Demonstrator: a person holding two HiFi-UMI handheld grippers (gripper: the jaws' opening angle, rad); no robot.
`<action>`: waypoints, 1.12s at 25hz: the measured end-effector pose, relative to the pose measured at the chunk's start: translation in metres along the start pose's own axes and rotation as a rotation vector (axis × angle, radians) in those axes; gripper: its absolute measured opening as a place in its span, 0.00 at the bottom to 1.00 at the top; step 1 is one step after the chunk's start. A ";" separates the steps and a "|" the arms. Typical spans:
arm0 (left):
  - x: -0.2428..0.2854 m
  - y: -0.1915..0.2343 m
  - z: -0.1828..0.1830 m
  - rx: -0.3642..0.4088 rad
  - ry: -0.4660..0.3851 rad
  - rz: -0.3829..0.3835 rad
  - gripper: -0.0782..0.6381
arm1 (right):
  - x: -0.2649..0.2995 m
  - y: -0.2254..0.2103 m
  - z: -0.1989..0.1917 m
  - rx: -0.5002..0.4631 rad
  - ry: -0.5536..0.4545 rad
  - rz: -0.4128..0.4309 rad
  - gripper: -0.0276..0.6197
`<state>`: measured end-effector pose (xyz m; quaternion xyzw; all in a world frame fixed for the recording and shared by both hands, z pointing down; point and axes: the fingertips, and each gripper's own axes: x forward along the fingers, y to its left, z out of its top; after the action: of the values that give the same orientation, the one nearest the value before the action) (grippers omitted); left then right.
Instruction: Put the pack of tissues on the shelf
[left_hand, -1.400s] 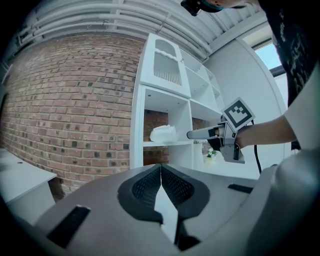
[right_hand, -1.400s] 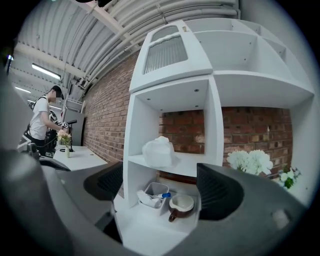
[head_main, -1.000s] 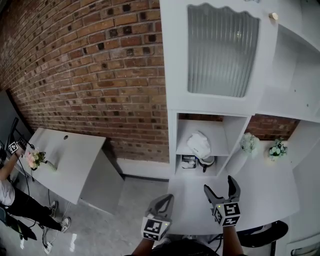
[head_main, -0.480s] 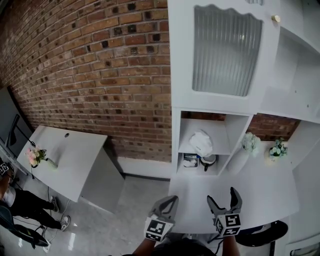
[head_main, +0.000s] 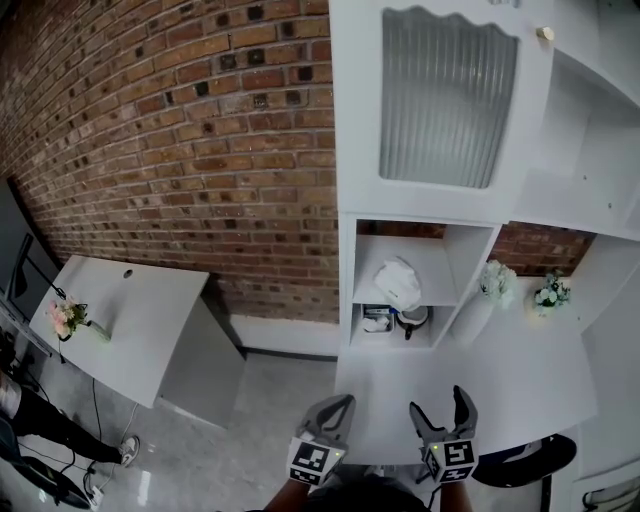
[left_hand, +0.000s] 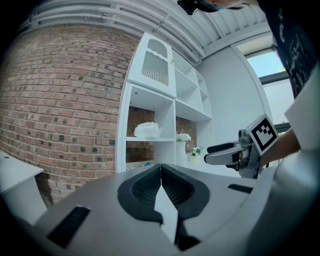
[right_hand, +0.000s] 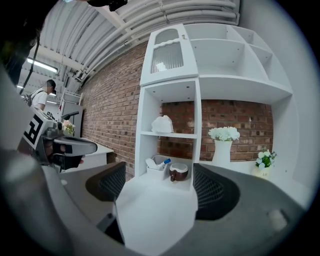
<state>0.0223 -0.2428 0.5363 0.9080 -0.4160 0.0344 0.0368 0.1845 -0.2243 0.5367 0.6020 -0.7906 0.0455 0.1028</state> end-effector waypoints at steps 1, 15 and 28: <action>0.000 0.000 0.000 -0.001 0.000 -0.001 0.12 | -0.001 0.001 0.000 -0.004 0.001 0.000 0.67; 0.001 -0.011 0.000 0.004 0.003 -0.042 0.12 | -0.009 0.011 -0.006 -0.021 0.004 -0.013 0.37; 0.005 -0.025 -0.003 0.017 0.021 -0.088 0.12 | -0.016 0.012 -0.015 -0.032 0.034 -0.007 0.15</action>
<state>0.0439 -0.2301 0.5388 0.9253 -0.3748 0.0459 0.0346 0.1785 -0.2034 0.5482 0.6023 -0.7871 0.0425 0.1261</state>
